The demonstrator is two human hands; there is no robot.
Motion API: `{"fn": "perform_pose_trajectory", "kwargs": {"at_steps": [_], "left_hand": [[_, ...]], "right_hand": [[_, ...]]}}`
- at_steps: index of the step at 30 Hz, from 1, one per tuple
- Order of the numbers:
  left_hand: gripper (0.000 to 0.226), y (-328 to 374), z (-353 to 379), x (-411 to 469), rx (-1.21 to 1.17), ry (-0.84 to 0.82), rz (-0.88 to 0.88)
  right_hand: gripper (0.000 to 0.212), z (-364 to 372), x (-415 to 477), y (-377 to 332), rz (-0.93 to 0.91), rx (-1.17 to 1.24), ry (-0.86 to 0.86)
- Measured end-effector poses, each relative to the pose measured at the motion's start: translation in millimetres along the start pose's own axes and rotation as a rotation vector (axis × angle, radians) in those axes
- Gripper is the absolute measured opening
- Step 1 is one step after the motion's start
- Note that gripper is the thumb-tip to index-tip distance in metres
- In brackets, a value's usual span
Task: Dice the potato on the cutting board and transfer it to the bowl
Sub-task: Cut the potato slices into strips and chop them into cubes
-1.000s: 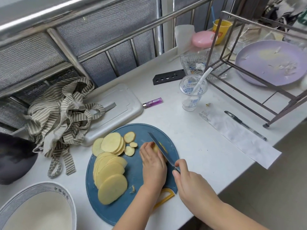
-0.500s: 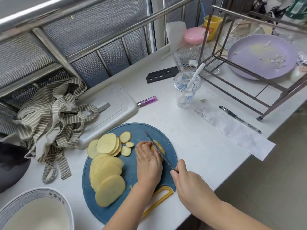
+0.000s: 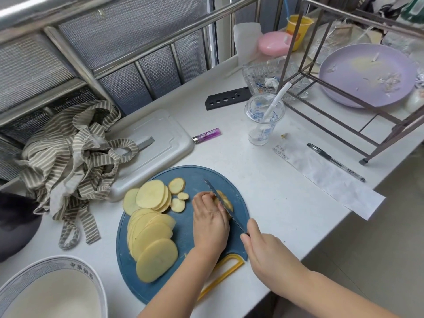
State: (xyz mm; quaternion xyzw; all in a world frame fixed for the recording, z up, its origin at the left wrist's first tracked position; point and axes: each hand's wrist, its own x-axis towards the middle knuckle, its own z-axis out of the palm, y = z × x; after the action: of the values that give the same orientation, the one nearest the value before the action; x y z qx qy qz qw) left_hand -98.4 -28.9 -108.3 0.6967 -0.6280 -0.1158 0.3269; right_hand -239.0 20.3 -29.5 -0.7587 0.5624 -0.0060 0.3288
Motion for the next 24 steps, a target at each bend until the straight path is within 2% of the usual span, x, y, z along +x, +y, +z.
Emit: {"fn": "perform_pose_trajectory", "kwargs": {"at_steps": [5, 12, 20, 24], "left_hand": [[0.030, 2, 0, 0, -0.008, 0.012, -0.011], [0.014, -2, 4, 1, 0.015, 0.060, 0.018], [0.019, -2, 4, 1, 0.014, 0.045, -0.004], [0.029, 0, 1, -1, 0.002, 0.021, -0.027]], "right_hand": [[0.013, -9, 2, 0, 0.004, 0.068, -0.051], [0.018, -12, 23, 3, 0.001, 0.113, -0.055], [0.021, -6, 43, 7, 0.029, 0.147, -0.073], [0.025, -11, 43, 14, 0.054, 0.280, -0.085]]}}
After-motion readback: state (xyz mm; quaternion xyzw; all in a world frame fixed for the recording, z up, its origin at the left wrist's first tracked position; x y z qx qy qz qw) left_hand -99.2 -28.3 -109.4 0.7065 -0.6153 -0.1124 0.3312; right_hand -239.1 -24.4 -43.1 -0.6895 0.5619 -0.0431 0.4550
